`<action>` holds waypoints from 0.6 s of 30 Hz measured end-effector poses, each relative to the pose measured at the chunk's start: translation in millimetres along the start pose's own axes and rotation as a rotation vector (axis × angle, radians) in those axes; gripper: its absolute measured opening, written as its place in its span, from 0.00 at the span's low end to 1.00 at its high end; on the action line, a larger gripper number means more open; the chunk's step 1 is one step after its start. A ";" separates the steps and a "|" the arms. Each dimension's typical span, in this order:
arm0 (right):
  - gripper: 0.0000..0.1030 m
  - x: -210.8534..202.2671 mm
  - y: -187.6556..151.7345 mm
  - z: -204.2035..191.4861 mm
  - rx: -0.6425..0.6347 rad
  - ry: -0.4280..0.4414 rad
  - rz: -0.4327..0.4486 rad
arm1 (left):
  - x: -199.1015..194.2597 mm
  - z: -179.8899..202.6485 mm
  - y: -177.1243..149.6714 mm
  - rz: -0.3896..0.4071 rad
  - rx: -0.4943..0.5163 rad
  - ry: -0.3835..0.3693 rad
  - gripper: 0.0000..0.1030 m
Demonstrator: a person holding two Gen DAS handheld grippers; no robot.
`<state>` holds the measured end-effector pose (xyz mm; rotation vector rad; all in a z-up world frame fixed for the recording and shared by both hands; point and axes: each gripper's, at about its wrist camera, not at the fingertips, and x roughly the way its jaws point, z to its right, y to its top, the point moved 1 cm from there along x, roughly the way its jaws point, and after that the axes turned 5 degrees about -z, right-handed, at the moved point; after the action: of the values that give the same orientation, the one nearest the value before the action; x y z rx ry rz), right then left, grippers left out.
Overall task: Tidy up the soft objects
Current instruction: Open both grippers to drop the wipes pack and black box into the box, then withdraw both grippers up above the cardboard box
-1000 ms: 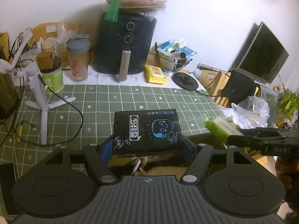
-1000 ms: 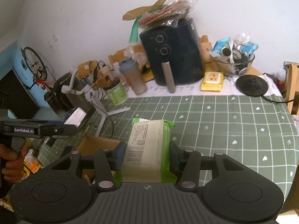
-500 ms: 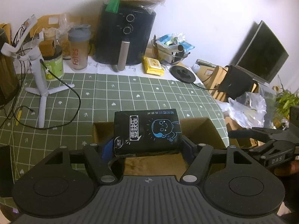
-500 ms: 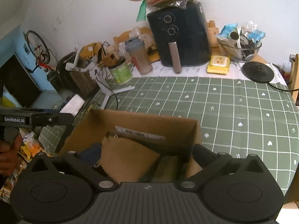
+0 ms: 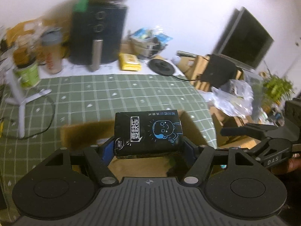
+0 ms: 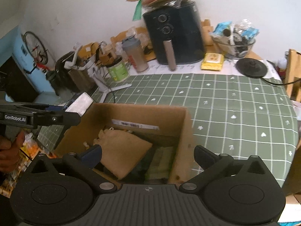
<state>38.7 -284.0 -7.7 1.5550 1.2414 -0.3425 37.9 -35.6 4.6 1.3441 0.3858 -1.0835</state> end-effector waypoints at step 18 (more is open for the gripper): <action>1.00 -12.8 -17.8 5.8 0.009 -0.090 0.004 | 13.7 33.9 7.6 -0.010 0.137 0.028 0.78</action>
<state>20.7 -297.5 -10.1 1.5333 1.1677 -0.4120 39.1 -72.8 7.0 1.4812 0.3444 -1.1161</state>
